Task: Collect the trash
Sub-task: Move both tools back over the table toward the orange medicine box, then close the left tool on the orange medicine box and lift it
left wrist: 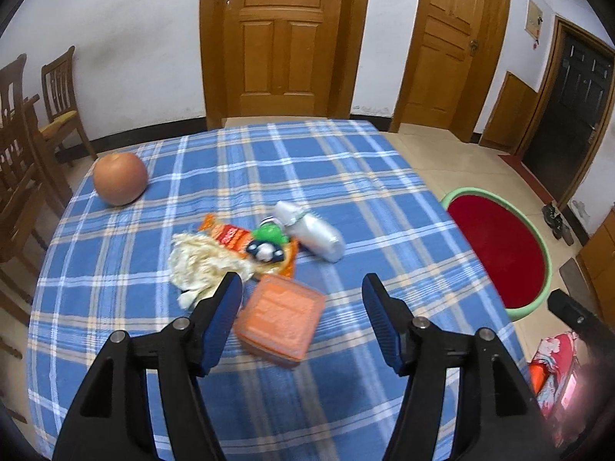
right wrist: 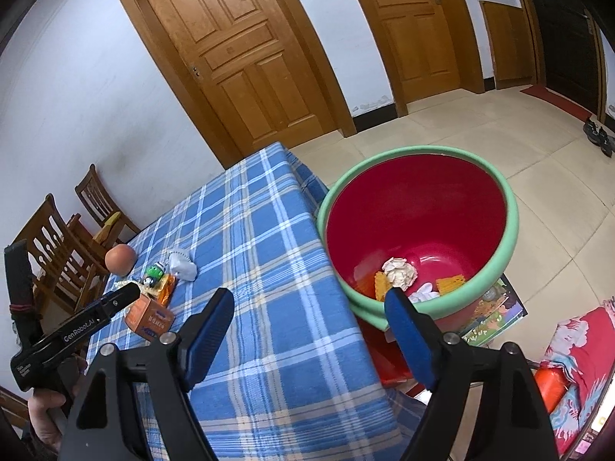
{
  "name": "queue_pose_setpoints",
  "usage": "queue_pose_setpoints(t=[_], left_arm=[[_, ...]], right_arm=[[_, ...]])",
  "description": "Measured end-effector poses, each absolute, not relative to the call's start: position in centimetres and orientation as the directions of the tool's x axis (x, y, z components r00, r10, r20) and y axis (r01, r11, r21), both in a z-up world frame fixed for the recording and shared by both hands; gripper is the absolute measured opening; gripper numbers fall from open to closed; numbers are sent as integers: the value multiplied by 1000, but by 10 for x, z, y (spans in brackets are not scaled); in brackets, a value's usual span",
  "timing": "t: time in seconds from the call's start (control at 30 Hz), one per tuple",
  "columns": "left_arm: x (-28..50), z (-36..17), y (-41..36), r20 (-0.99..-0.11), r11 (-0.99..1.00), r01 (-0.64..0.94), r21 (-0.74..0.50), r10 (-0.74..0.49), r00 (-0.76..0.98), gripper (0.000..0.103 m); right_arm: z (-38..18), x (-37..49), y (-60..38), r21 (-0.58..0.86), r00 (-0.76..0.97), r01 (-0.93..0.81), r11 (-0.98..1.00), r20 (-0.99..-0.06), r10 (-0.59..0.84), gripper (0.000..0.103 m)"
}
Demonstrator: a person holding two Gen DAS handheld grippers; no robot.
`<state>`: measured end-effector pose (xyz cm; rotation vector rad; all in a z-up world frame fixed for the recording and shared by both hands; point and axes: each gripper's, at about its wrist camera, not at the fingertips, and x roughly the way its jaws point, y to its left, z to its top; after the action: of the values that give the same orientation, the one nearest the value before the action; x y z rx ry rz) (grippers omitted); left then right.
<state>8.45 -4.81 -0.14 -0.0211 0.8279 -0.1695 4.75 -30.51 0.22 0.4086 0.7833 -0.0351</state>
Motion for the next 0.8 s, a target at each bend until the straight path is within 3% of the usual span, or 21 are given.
queue_pose_setpoints(t=[0.53,0.63,0.8], left_arm=[[89,-33,-36,-776,987,127,-98,-155,611,65],[88,-35,-34,-775,984,138,-114,-175,608,54],[85,-34,-33,-766,983,142,-116,-179,617,54]], right_arm=[[-2,56,-287,326,689,152,933,-712,136,83],[-2,57,-284,322,686,146,935,-715,139,83],[-3,61,-277,314,679,133,940,-720,144,83]])
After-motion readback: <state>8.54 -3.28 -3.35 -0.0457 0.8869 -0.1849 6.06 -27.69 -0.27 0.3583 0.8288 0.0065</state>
